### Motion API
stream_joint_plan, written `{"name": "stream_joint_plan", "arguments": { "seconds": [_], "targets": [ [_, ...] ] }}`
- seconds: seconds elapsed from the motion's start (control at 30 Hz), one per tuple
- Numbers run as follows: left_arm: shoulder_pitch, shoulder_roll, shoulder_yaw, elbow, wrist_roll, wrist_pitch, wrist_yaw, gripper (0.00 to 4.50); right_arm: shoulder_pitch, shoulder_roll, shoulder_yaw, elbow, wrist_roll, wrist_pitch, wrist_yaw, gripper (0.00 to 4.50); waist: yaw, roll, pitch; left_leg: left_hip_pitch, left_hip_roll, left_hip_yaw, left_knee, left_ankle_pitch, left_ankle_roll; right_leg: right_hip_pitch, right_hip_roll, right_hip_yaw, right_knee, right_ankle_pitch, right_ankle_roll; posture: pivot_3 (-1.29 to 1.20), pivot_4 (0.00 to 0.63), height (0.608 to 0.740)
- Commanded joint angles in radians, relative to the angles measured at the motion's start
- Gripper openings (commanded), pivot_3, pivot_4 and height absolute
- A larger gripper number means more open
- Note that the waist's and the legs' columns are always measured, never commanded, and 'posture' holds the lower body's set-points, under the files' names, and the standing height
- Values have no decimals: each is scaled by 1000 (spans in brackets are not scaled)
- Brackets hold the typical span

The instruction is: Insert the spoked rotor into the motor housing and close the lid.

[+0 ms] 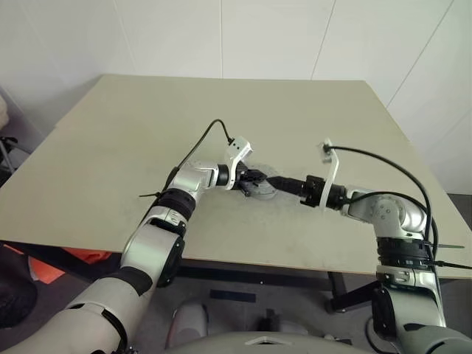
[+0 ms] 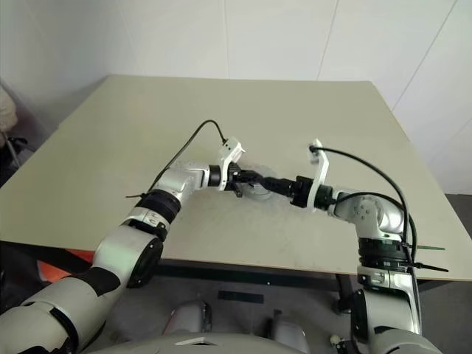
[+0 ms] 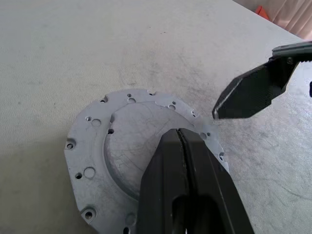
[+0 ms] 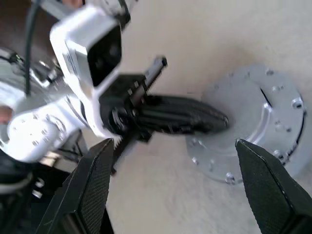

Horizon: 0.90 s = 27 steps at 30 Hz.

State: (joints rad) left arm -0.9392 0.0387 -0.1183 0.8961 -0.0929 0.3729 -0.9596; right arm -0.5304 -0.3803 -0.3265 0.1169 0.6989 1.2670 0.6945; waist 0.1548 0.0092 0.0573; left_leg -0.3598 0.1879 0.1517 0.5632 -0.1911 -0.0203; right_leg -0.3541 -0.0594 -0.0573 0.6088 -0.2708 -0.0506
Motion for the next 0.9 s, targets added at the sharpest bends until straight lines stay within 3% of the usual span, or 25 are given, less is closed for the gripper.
{"name": "stream_joint_plan", "arguments": {
  "seconds": [0.03,0.43,0.6,0.9],
  "targets": [
    [17,11,-14,-7,10,23,1,11,-20,7,-59,16,42,77,-67,4468,2,0,0,0,0,0,0,-1,-1,0,0,0,0,0,0,0,0,740],
    [32,11,-17,-39,8,36,7,11,-29,4,-161,74,76,280,-161,4468,7,0,0,-1,0,0,0,-1,-2,0,0,0,0,0,1,0,0,740],
    [40,11,-17,-49,6,41,9,11,-9,-4,-150,114,50,271,-166,4468,8,1,0,-1,0,0,0,-1,-2,0,0,0,0,1,1,0,0,740],
    [42,15,-16,-63,4,50,14,11,0,83,-166,123,32,232,-253,4468,6,2,-1,0,0,0,1,0,-2,0,0,0,1,1,1,0,0,740]
  ]
}}
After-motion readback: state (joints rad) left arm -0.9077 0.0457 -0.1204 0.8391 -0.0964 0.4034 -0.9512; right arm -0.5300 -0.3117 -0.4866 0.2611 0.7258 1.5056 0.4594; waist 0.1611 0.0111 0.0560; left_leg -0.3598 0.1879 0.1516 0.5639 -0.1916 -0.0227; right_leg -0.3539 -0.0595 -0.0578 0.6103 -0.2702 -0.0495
